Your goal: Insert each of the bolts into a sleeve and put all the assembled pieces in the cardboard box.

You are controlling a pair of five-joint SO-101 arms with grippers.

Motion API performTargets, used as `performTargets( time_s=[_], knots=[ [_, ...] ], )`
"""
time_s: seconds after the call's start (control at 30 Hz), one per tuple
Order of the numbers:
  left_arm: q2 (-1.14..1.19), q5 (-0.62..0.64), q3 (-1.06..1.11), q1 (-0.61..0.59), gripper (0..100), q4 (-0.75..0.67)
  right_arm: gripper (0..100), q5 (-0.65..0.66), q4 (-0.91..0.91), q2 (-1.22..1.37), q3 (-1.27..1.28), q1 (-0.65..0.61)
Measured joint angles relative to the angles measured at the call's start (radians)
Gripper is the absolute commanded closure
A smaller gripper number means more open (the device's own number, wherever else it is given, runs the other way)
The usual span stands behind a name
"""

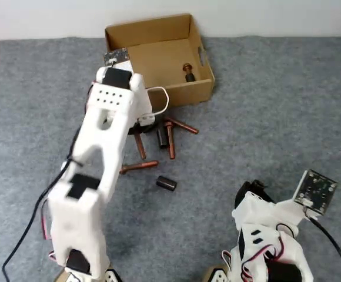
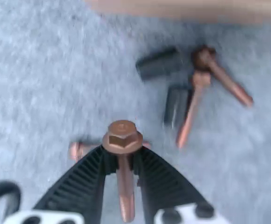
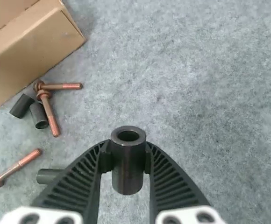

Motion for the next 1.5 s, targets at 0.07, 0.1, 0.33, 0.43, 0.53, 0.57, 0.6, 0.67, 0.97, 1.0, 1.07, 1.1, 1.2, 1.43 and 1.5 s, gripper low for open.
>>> performTargets(
  time_s=[0.07, 0.1, 0.33, 0.43, 0.53, 0.57, 0.6, 0.67, 0.97, 1.0, 1.07, 1.1, 1.2, 1.43, 1.5],
  knots=[
    [-0.137, -0.023, 0.117, 0.012, 100, -0.011, 99.1, 0.000, 0.000, 0.000, 0.000, -0.029],
    [-0.209, -0.038, 0.172, 0.020, 100, -0.031, 99.1, 0.000, 0.000, 0.000, 0.000, -0.044],
    [-0.709, -0.141, 0.545, 0.068, 100, -0.221, 99.1, 0.000, 0.000, -0.002, 0.000, -0.157],
    [-0.908, -0.201, 0.689, 0.064, 100, -0.302, 99.1, 0.023, -0.026, -0.002, 0.000, -0.239],
    [-1.099, -0.281, 0.816, 0.064, 100, -0.373, 99.1, 0.092, -0.094, -0.002, 0.000, -0.319],
    [-1.162, -0.302, 0.858, 0.064, 100, -0.397, 99.1, 0.115, -0.121, -0.002, 0.000, -0.342],
    [-1.221, -0.321, 0.896, 0.064, 100, -0.422, 99.1, 0.138, -0.147, -0.002, 0.000, -0.370],
    [-1.341, -0.341, 0.973, 0.064, 100, -0.463, 99.1, 0.192, -0.184, 0.000, 0.000, -0.442],
    [-1.755, -0.353, 1.274, 0.130, 100, -0.609, 99.1, 0.453, -0.273, 0.000, 0.014, -0.715],
    [-1.795, -0.353, 1.297, 0.150, 100, -0.634, 99.1, 0.485, -0.284, 0.000, 0.026, -0.733],
    [-1.877, -0.353, 1.336, 0.187, 100, -0.689, 99.1, 0.552, -0.315, 0.006, 0.054, -0.753],
    [-1.913, -0.353, 1.350, 0.206, 100, -0.713, 99.1, 0.585, -0.331, 0.012, 0.061, -0.760],
    [-2.002, -0.353, 1.381, 0.267, 100, -0.752, 99.1, 0.651, -0.393, 0.006, 0.095, -0.766],
    [-2.062, -0.262, 1.395, 0.350, 100, -0.763, 99.1, 0.690, -0.479, 0.006, 0.118, -0.825],
    [-2.070, -0.238, 1.416, 0.354, 100, -0.772, 99.1, 0.690, -0.479, 0.006, 0.118, -0.850]
  ],
)
